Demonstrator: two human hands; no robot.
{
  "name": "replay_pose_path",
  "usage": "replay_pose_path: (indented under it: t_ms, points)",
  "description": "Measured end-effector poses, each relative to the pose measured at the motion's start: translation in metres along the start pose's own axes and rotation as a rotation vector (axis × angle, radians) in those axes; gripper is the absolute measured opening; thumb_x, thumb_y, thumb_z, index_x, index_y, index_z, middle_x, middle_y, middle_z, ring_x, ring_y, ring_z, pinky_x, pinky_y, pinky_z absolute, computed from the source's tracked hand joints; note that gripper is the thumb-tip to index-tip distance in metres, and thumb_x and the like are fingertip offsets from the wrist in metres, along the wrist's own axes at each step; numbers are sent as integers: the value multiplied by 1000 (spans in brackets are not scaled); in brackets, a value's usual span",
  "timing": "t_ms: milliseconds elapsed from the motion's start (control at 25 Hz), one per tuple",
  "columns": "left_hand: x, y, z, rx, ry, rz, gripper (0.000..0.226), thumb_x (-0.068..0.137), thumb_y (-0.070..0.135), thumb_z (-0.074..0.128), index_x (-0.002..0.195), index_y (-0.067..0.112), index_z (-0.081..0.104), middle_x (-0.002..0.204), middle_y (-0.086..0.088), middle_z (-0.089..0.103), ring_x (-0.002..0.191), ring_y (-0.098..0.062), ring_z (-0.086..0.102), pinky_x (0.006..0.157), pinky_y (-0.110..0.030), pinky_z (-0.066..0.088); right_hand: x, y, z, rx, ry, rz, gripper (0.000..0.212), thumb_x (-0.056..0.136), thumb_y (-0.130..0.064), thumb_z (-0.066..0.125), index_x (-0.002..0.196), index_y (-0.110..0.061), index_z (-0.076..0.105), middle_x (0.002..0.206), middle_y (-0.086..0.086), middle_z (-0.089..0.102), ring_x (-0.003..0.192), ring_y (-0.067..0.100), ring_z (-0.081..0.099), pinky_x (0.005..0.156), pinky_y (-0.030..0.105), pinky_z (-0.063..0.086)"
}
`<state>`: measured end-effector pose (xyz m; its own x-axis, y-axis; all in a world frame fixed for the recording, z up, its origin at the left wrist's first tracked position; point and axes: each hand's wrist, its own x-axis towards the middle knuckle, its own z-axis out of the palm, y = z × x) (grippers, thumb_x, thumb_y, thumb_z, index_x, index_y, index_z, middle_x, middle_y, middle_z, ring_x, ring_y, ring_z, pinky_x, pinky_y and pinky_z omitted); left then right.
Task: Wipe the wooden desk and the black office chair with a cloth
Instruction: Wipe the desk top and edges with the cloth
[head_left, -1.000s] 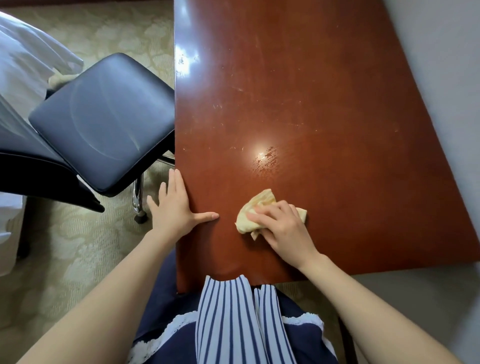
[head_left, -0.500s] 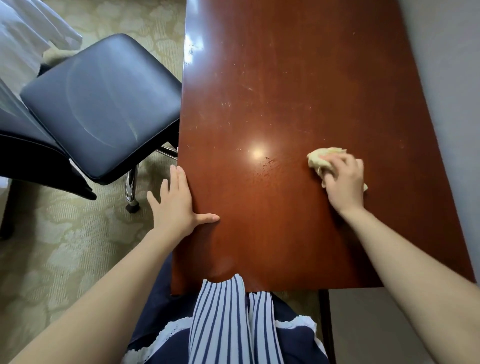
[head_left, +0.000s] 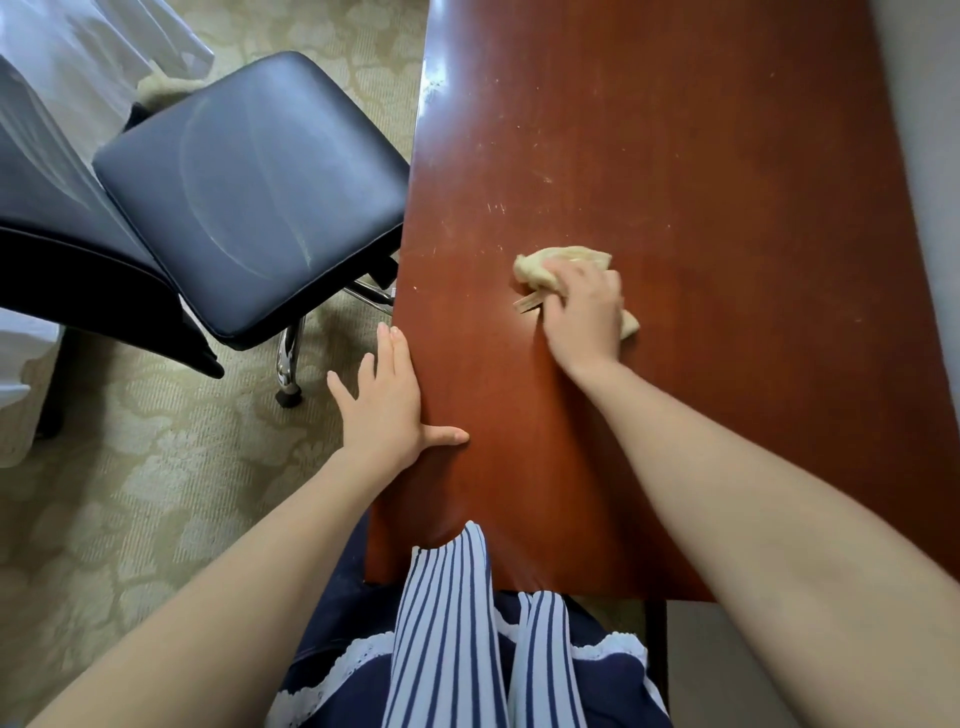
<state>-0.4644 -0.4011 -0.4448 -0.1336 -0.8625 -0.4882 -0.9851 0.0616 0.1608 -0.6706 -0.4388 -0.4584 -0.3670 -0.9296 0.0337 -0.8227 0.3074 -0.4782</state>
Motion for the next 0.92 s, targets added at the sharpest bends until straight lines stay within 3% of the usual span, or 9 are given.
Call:
replay_pose_path:
  t_ms: [240,520,760,920]
  points:
    - [-1,-4,3,-8,22,19,140,54,70,73,150,11,-11,159,-2,-12,145,-25,12,110,-64,6,-77,-24,8,103,-154,-354,37,79,1,61,111,-14,68,111,3,65,100,31,52,86,41,39]
    - [-1,-9,4,-23,37,64,139,53,74,70,150,12,-7,160,-2,-9,143,-27,20,109,-65,6,-126,43,-34,60,-292,-563,41,76,0,70,114,-16,68,115,0,66,94,27,56,80,42,47]
    - [7,-29,-8,-70,-64,195,135,56,66,76,152,18,-6,160,3,-9,140,-29,27,112,-59,15,-89,71,-52,-4,-264,-543,42,73,5,73,111,-11,70,113,4,67,88,32,57,80,47,50]
    - [13,-44,-14,-14,-125,306,138,55,61,80,151,19,-10,159,3,-12,140,-29,25,111,-52,22,-34,53,-43,-11,-185,-370,38,78,5,67,113,-10,69,113,9,67,99,33,54,95,34,41]
